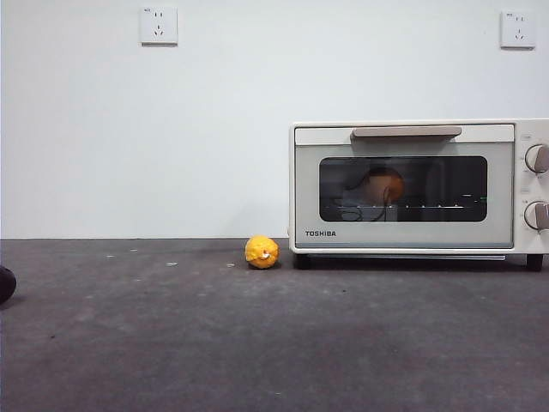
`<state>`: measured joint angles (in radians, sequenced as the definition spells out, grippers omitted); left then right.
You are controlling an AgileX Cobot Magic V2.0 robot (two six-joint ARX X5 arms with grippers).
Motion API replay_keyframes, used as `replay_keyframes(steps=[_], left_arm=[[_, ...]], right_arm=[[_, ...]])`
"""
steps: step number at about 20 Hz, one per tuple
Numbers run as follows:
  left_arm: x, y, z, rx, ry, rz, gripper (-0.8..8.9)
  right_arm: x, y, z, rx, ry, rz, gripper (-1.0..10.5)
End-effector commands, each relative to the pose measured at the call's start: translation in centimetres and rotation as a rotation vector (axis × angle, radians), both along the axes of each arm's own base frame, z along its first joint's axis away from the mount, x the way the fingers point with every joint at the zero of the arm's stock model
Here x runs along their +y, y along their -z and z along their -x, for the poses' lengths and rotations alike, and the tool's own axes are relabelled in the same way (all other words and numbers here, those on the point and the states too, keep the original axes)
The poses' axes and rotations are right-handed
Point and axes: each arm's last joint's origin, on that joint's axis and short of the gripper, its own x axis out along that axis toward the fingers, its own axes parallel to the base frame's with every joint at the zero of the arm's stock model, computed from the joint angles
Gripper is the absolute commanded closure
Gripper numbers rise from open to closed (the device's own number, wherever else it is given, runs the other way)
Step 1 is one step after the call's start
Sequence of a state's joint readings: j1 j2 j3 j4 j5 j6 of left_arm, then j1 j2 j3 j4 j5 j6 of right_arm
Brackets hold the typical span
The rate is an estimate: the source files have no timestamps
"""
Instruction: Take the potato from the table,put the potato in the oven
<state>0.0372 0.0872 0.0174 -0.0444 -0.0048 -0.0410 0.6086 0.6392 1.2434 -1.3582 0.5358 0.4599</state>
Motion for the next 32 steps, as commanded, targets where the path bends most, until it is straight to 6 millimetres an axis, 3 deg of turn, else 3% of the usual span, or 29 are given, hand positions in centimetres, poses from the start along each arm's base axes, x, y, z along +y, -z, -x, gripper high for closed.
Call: replay_keyframes(steps=[1, 24, 29, 32], left_arm=[[0.0, 0.4, 0.5, 0.003, 0.005, -0.054, 8.17], [0.0, 1.2, 0.3, 0.098, 0.021, -0.082, 8.17], [0.0, 1.3, 0.3, 0.115, 0.021, -0.081, 8.17], [0.0, 1.3, 0.3, 0.116, 0.021, -0.081, 8.17]], right_arm=[[-0.1, 0.1, 0.1, 0.013, 0.009, 0.008, 8.8], [-0.1, 0.1, 0.1, 0.008, 0.013, 0.023, 8.8], [-0.8, -0.4, -0.2, -0.094, 0.227, 0.102, 8.8], [-1.0, -0.4, -1.6, -0.211, 0.327, 0.041, 8.8]])
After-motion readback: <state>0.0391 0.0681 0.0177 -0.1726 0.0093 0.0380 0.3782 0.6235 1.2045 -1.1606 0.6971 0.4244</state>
